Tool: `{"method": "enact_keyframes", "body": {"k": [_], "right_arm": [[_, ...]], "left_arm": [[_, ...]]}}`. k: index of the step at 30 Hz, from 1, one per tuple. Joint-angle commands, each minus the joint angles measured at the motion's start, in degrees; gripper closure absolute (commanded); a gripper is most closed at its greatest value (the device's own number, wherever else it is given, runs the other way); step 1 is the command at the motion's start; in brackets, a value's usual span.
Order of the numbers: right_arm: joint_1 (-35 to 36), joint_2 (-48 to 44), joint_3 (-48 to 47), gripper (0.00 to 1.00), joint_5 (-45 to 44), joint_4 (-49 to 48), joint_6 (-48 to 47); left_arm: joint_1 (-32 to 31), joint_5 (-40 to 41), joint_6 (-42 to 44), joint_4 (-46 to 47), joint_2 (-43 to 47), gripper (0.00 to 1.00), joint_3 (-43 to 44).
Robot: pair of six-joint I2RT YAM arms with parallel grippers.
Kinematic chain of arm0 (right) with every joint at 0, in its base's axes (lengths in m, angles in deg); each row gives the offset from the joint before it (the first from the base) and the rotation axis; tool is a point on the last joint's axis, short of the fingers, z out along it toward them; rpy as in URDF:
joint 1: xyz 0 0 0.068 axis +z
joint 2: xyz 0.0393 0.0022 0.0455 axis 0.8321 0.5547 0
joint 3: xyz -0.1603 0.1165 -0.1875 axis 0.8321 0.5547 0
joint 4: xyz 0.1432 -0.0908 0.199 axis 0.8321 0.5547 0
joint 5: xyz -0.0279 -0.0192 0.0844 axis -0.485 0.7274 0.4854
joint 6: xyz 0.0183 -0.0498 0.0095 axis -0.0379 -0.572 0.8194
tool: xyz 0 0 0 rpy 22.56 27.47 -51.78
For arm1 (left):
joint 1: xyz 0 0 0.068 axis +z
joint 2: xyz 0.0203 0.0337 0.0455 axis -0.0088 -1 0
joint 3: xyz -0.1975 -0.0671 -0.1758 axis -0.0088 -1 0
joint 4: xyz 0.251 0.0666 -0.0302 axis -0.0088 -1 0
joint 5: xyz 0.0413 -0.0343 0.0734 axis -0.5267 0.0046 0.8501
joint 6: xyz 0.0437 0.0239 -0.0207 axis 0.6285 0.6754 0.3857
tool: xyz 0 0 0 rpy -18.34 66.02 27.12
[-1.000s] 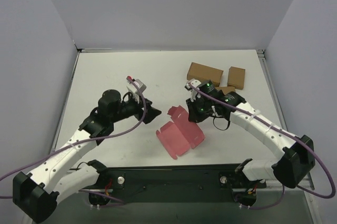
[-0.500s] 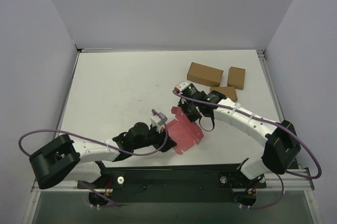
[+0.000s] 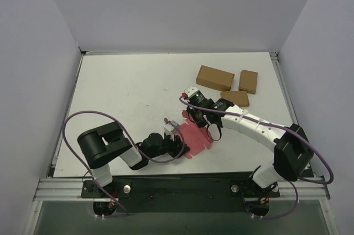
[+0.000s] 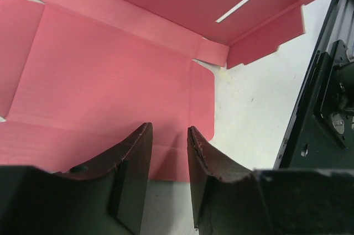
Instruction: Fold the paper box
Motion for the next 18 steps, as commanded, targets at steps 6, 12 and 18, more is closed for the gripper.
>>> {"method": "enact_keyframes", "body": {"k": [6, 12, 18], "right_arm": [[0.4, 5.5, 0.0, 1.00, -2.2, -1.5, 1.6], [0.2, 6.0, 0.4, 1.00, -0.9, -1.6, 2.9], [0.1, -1.3, 1.5, 1.00, 6.1, -0.1, 2.6]], "left_arm": [[-1.7, 1.1, -2.4, 16.7, -7.3, 0.60, -2.9], [-3.1, 1.8, -3.1, 16.9, -6.5, 0.60, -4.3], [-1.3, 3.1, -5.5, 15.3, 7.8, 0.44, -9.4]]}}
